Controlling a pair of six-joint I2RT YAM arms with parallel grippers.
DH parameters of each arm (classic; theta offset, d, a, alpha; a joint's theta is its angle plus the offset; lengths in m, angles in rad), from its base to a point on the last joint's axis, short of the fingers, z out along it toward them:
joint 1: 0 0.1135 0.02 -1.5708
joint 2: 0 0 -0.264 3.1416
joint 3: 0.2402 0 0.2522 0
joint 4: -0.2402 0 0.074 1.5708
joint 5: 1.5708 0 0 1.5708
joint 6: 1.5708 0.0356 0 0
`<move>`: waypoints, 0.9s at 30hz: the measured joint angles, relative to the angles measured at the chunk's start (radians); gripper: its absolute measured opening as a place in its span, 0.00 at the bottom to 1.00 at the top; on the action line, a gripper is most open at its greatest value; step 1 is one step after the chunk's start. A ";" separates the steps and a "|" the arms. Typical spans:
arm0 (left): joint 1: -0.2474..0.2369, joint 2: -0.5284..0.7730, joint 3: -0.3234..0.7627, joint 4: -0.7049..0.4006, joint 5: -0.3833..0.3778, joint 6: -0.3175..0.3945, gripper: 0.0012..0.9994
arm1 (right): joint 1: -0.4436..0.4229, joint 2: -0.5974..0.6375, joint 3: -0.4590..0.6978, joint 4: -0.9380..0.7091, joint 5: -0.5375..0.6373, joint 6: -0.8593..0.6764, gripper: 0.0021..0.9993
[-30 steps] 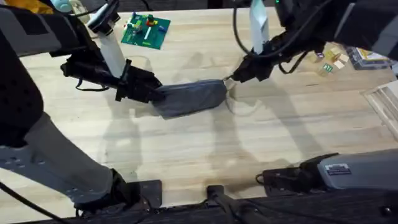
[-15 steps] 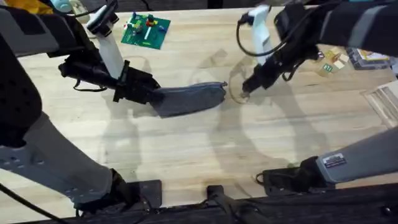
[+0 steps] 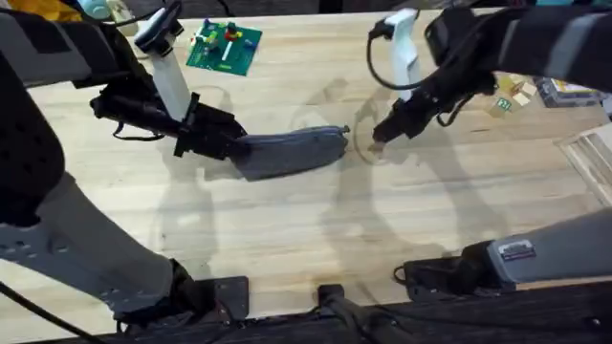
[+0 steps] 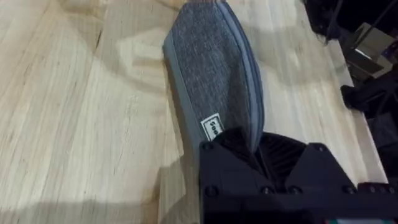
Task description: Unzip the bag, pick up the pens from the table one at a time and place them inside, then zip the bag closed.
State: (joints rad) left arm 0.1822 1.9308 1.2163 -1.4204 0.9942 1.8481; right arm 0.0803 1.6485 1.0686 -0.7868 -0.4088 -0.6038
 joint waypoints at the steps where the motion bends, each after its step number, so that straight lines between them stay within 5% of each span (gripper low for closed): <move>1: 0.000 0.000 0.000 0.000 0.000 0.000 0.04 | 0.000 -0.026 0.000 0.000 -0.006 -0.003 0.03; 5: 0.000 0.000 0.000 0.002 0.000 0.000 0.04 | 0.000 -0.135 0.008 -0.002 -0.023 -0.006 0.03; 7: 0.000 0.000 0.000 0.004 0.000 0.000 0.04 | 0.000 -0.190 0.015 -0.003 -0.026 -0.008 0.12; 14: 0.000 0.000 0.000 0.004 0.000 0.000 0.04 | 0.000 -0.378 0.018 -0.009 -0.009 -0.024 0.97; 15: 0.000 0.000 0.000 0.004 0.000 0.000 0.04 | 0.002 -0.466 0.020 -0.046 0.065 -0.025 1.00; 24: 0.000 0.000 0.000 0.023 -0.004 0.000 0.06 | 0.003 -0.571 0.021 -0.090 0.186 -0.026 1.00; 27: 0.000 0.000 0.000 0.015 0.004 0.001 0.52 | 0.003 -0.573 0.022 -0.094 0.196 -0.026 1.00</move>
State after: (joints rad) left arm 0.1822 1.9308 1.2163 -1.4055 0.9985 1.8488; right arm 0.0830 1.0756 1.0904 -0.8803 -0.2130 -0.6296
